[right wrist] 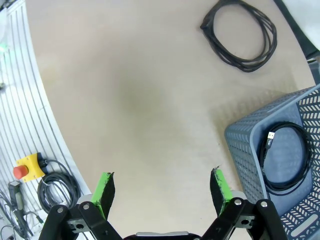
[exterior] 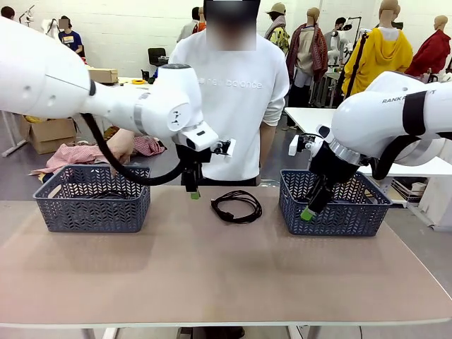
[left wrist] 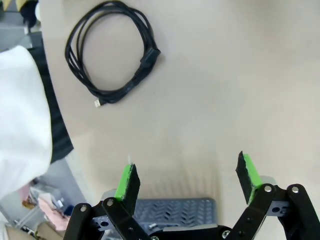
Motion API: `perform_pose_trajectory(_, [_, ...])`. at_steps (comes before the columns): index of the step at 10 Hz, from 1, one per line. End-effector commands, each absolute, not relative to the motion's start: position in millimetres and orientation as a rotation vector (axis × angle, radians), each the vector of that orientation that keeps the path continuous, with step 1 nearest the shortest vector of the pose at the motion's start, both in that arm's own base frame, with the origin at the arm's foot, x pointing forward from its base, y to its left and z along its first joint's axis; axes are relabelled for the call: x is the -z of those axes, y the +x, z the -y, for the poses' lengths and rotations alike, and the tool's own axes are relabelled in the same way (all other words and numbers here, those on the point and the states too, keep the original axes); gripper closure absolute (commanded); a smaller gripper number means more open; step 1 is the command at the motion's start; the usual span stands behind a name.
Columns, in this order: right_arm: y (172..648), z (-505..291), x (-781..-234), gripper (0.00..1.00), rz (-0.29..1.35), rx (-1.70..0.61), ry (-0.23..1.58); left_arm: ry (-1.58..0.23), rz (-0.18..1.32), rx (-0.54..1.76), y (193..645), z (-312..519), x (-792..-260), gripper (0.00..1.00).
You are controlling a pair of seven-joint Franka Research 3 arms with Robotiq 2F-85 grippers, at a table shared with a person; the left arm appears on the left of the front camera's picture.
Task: Organize the cables according to human instructions.
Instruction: Pick up a bundle of cables and place it in the basket indicated by the human.
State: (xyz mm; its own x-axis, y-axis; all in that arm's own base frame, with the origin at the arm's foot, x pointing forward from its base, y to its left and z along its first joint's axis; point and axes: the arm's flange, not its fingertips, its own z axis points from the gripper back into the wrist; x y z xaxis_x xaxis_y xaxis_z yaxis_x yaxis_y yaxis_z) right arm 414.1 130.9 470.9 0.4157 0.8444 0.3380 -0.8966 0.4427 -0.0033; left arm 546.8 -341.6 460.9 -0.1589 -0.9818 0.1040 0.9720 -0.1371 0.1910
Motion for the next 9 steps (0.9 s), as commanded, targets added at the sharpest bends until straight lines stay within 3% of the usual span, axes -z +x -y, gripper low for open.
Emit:
perform_pose_trajectory(1, [416.9, -130.6, -474.4, 0.0, 0.297, -1.105, 0.179, 0.075, 0.216, 1.754, 567.8, 354.8, -457.6, 0.0])
perform_pose_trajectory(9, [416.9, -130.6, -474.4, 0.0, 0.297, -1.105, 0.179, 0.065, 0.235, 1.747, 564.1, 358.3, -449.5, 0.0])
